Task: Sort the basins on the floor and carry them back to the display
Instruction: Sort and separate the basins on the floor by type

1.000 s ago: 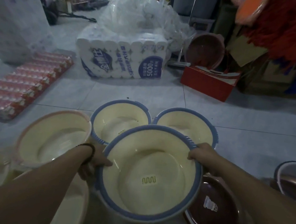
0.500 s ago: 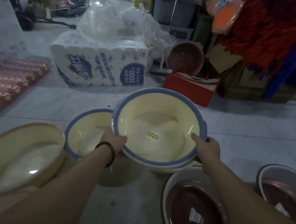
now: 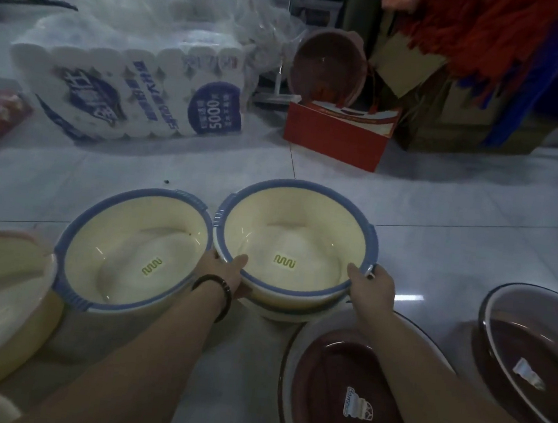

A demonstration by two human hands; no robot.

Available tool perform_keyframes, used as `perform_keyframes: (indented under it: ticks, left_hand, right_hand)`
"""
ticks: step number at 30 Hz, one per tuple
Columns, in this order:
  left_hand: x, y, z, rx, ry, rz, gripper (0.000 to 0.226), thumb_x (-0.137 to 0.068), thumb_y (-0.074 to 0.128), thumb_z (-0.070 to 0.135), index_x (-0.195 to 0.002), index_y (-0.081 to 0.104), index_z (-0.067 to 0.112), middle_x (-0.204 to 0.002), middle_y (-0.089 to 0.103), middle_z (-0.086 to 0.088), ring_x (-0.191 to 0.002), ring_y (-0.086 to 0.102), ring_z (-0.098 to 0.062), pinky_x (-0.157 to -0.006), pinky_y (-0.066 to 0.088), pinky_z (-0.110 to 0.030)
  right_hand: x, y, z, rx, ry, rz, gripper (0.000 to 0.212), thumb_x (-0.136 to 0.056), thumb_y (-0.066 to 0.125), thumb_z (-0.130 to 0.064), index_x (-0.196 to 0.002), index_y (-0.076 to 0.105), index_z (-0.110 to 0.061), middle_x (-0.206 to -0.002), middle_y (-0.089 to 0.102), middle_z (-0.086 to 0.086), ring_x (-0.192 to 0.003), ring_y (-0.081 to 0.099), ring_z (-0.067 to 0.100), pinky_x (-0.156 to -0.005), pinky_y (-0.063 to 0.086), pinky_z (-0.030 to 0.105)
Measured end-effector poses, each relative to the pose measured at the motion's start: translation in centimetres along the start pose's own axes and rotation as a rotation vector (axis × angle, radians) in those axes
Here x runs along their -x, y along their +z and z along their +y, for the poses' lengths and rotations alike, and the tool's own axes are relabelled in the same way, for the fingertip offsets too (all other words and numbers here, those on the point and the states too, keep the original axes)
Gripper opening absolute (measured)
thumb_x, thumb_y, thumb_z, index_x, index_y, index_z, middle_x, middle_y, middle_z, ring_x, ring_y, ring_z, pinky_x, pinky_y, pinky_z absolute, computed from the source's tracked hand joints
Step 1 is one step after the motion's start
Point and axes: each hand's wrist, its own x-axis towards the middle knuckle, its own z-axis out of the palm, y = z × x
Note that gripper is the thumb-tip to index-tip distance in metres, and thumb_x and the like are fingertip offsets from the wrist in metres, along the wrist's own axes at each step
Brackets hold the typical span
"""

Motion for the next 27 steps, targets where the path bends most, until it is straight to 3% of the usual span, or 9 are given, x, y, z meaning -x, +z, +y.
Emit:
perform_keyframes:
  ticks: [3,5,7,10,13,18,21,25,27]
  left_hand:
    - [-0.1,0.4,-0.5,-0.218,0.077,0.072,0.044,-0.086,0.070,0.041,-0.127,0.061,0.026,-0.122,0.066,-0.007,-0.114,0.059,-0.033,-0.102,0.051,-0.051]
    - [-0.4,0.8,-1.1,-0.378,0.102,0.131,0.054,-0.090,0.064,0.046,-0.140,0.054,0.027,-0.135,0.059,-0.009,-0.129,0.048,-0.035,-0.110,0.041,-0.050]
    - [-0.5,1.3,-1.6,-0.327,0.078,0.116,0.060,-0.092,0.064,0.039,-0.148,0.047,0.025,-0.142,0.056,-0.009,-0.133,0.047,-0.034,-0.112,0.040,-0.048]
    - [-0.6,2.0,-2.7,-0.165,0.012,0.072,0.061,-0.094,0.065,0.024,-0.150,0.042,0.018,-0.140,0.056,-0.011,-0.128,0.051,-0.035,-0.108,0.044,-0.045]
    - [-0.7,2.1,-4.0,-0.089,-0.077,0.015,0.057,-0.092,0.068,0.024,-0.145,0.048,0.023,-0.133,0.062,-0.011,-0.119,0.058,-0.037,-0.101,0.052,-0.052]
    - [-1.2,2.1,-4.0,0.189,-0.337,-0.081,0.064,-0.087,0.071,0.006,-0.137,0.046,0.036,-0.131,0.053,-0.015,-0.112,0.056,-0.048,-0.058,0.058,-0.063]
    - [-0.7,2.0,-2.7,0.264,-0.361,-0.120,0.056,-0.088,0.066,-0.002,-0.130,0.050,0.032,-0.125,0.054,-0.016,-0.105,0.057,-0.048,-0.059,0.058,-0.064]
    - [0.9,1.7,0.7,0.265,-0.284,-0.224,0.048,-0.092,0.061,-0.004,-0.124,0.053,0.030,-0.119,0.059,-0.018,-0.102,0.062,-0.051,-0.069,0.055,-0.071]
    - [2.0,0.7,2.3,0.243,-0.236,-0.235,0.045,-0.090,0.063,-0.005,-0.123,0.055,0.025,-0.116,0.062,-0.020,-0.100,0.064,-0.050,-0.072,0.055,-0.071]
  right_hand:
    - [-0.5,0.4,1.1,0.050,-0.001,-0.007,0.020,-0.100,0.066,-0.019,-0.115,0.067,-0.006,-0.104,0.070,0.010,-0.081,0.061,0.017,-0.059,0.044,0.025]
    - [-0.9,0.8,1.9,0.071,0.036,-0.001,0.020,-0.099,0.067,-0.020,-0.115,0.066,-0.008,-0.110,0.070,0.011,-0.086,0.060,0.020,-0.066,0.045,0.026]
    - [-1.1,1.1,2.4,0.111,0.101,0.009,0.018,-0.097,0.068,-0.019,-0.113,0.063,-0.011,-0.112,0.067,0.009,-0.089,0.060,0.022,-0.075,0.046,0.029]
    - [-1.6,1.2,2.9,0.188,0.160,-0.017,0.018,-0.093,0.067,-0.007,-0.111,0.068,-0.006,-0.103,0.069,0.011,-0.083,0.060,0.024,-0.061,0.045,0.026]
    - [-2.0,1.0,3.6,0.251,0.188,-0.052,0.019,-0.088,0.068,-0.004,-0.106,0.071,-0.004,-0.097,0.070,0.013,-0.079,0.061,0.025,-0.053,0.041,0.023]
    - [-2.3,1.3,3.7,0.091,0.304,-0.069,0.018,-0.088,0.075,-0.011,-0.104,0.070,-0.005,-0.102,0.071,0.018,-0.078,0.062,0.028,-0.059,0.049,0.031]
    - [-2.3,0.9,2.1,-0.121,0.370,0.000,0.025,-0.088,0.080,-0.012,-0.108,0.069,-0.004,-0.103,0.070,0.015,-0.084,0.066,0.027,-0.066,0.056,0.034]
    - [-1.8,-0.6,-0.6,-0.082,0.351,0.042,0.032,-0.090,0.078,-0.029,-0.106,0.063,-0.007,-0.096,0.065,0.008,-0.080,0.061,0.022,-0.062,0.051,0.033]
    - [-1.2,-1.6,-2.0,-0.092,0.332,0.028,0.032,-0.091,0.077,-0.030,-0.110,0.062,-0.009,-0.095,0.064,0.006,-0.083,0.062,0.023,-0.071,0.056,0.039]
